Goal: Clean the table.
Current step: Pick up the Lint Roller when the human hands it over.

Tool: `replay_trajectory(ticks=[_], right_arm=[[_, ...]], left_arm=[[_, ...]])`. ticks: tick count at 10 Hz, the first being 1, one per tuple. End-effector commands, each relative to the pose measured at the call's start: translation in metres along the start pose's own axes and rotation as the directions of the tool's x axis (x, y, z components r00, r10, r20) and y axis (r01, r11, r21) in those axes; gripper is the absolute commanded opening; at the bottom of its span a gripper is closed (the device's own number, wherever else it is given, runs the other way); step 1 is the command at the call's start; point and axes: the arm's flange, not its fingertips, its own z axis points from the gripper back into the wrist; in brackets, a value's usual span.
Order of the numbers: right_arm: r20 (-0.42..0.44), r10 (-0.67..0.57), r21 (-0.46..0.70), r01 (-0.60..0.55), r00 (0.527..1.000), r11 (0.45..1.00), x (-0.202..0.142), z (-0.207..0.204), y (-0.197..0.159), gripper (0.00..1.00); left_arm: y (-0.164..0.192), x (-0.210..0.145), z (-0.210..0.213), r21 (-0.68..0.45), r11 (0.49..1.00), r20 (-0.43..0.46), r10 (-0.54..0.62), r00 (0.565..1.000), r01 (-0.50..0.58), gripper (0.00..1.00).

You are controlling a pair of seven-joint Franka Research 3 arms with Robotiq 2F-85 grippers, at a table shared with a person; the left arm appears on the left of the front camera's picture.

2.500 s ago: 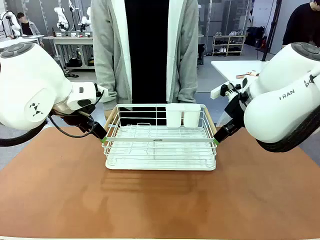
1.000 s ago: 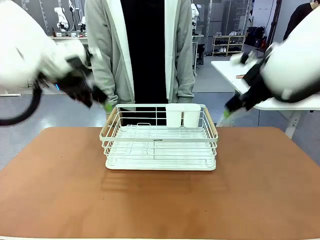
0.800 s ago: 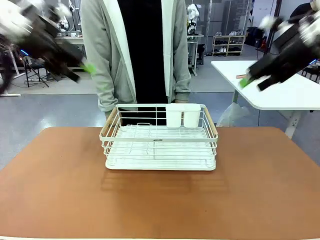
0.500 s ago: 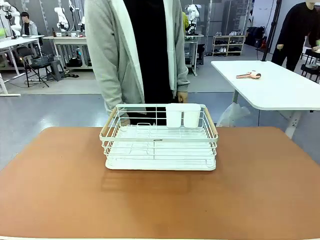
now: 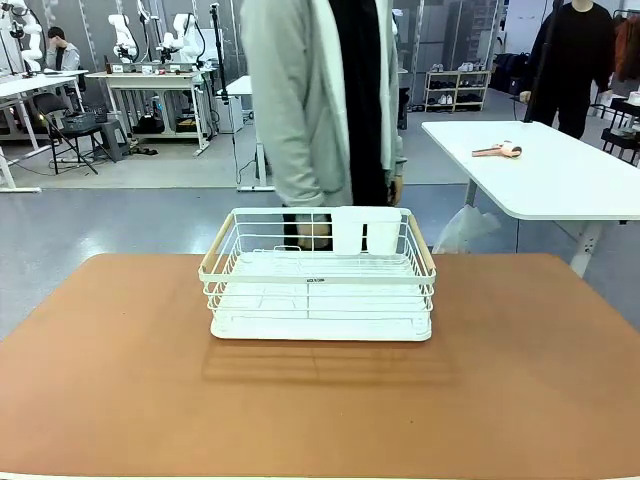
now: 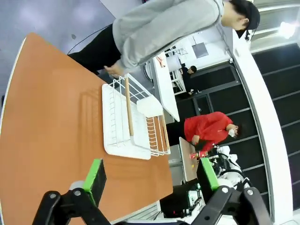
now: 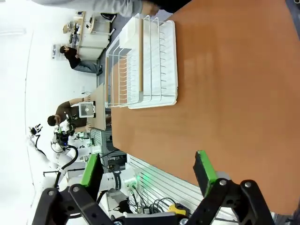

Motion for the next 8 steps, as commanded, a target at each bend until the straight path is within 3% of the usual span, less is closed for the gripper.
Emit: replay_trajectory(ticks=[1, 8], right_arm=[[0.003, 0.023, -0.006, -0.023, 1.0, 1.0, -0.0031, 0.0115, 0.0098, 1.0], [0.003, 0.023, -0.006, -0.023, 1.0, 1.0, -0.0031, 0.0115, 0.0098, 1.0]], left_arm=[[-0.006, -0.0016, 0.0071, -0.001, 1.0, -0.006, -0.02, 1.0, 0.02, 1.0], [-0.006, -0.0016, 0.0071, -0.001, 1.0, -0.006, -0.02, 1.0, 0.02, 1.0]])
